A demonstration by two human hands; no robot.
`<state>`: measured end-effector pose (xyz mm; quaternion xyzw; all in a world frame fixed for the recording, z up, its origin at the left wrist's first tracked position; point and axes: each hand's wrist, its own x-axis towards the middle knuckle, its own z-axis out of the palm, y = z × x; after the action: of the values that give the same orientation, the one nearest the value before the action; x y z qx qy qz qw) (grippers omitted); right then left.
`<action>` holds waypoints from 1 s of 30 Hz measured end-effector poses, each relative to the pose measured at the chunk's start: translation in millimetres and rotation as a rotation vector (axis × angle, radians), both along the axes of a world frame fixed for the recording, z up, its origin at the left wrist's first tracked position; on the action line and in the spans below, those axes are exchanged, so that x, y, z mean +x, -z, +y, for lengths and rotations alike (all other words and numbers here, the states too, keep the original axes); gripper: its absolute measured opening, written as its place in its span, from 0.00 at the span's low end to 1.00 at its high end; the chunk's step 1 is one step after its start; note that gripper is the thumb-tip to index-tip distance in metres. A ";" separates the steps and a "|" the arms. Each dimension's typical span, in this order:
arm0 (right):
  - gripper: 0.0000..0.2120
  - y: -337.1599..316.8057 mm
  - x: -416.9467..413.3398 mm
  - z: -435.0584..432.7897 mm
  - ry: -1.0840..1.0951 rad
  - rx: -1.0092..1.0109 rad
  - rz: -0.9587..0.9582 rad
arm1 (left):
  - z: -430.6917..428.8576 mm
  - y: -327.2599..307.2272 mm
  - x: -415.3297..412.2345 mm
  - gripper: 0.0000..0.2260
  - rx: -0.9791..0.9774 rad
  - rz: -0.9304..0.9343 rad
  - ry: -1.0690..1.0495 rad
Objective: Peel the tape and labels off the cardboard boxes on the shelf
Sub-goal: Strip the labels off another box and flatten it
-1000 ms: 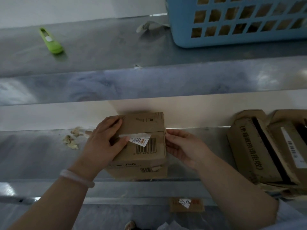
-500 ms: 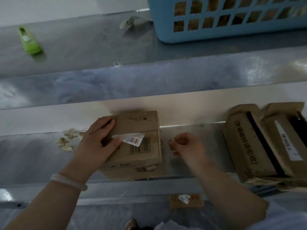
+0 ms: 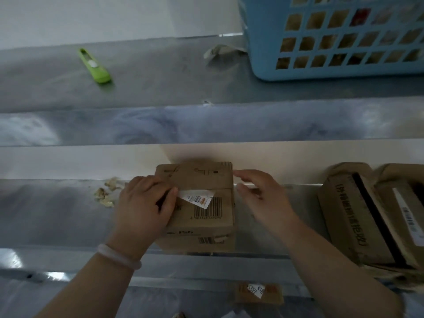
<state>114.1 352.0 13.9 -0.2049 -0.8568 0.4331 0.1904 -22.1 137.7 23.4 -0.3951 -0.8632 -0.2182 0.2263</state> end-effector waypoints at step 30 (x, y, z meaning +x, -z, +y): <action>0.25 -37.4 -40.5 -6.4 -0.289 0.889 -0.395 | -29.0 14.7 -2.0 0.24 0.265 -0.609 -0.063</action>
<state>73.6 345.5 51.3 -0.0613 -0.9976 0.0012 0.0316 -24.2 108.7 8.7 -0.2521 -0.8671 -0.4295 0.0139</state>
